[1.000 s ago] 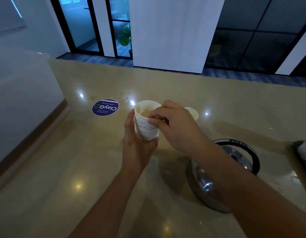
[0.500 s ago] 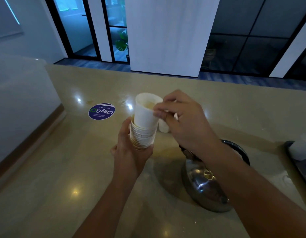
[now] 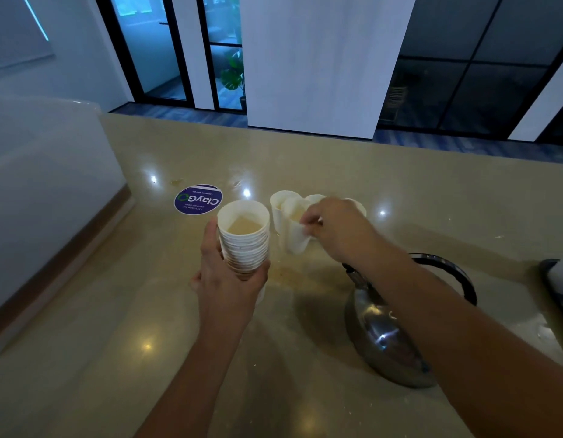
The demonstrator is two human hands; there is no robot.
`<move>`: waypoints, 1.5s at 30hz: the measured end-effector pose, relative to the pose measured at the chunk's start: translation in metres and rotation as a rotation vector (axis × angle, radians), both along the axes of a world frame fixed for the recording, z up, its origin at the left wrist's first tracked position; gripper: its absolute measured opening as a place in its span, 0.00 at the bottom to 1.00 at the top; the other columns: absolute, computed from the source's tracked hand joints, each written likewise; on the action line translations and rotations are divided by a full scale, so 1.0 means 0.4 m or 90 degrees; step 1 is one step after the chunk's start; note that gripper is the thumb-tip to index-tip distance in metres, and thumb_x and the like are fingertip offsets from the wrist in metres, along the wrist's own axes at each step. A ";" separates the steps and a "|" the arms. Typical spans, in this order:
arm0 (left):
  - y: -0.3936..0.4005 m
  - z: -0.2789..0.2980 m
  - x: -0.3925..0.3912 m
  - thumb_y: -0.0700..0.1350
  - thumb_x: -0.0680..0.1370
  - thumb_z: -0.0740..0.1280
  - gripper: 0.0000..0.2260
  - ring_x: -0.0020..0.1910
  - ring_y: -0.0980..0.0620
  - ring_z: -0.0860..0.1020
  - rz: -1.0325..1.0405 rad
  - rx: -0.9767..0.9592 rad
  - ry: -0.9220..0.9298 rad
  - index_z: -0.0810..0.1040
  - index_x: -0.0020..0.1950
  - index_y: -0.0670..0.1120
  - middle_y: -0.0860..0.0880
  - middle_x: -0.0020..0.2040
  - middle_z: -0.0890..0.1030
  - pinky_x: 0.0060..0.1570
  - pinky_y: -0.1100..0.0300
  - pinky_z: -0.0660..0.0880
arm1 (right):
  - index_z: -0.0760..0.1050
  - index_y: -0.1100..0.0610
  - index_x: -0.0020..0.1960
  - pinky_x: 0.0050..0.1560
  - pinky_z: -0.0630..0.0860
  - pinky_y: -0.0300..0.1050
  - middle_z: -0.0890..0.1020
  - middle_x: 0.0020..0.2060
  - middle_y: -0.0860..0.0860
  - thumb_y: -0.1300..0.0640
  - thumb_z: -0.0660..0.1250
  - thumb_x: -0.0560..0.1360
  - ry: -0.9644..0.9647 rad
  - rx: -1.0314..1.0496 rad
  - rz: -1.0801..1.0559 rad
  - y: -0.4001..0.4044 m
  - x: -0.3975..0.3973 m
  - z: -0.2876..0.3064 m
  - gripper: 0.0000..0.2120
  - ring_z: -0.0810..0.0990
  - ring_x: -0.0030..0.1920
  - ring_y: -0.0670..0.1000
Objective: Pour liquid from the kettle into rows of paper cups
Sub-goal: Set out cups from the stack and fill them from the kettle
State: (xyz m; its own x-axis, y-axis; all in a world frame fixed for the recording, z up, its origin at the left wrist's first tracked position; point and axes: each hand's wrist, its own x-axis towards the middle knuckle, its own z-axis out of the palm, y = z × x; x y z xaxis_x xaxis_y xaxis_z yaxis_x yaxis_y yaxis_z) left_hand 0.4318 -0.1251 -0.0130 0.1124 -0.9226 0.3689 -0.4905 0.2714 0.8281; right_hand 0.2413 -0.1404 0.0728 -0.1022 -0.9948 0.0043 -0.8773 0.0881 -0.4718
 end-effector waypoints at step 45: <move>0.161 0.038 -0.193 0.45 0.78 0.66 0.18 0.38 0.55 0.76 -0.284 0.122 -0.086 0.76 0.68 0.57 0.58 0.50 0.80 0.41 0.60 0.76 | 0.85 0.43 0.43 0.50 0.77 0.41 0.86 0.39 0.38 0.50 0.76 0.73 -0.297 -0.137 -0.214 0.283 -0.270 -0.051 0.02 0.83 0.43 0.41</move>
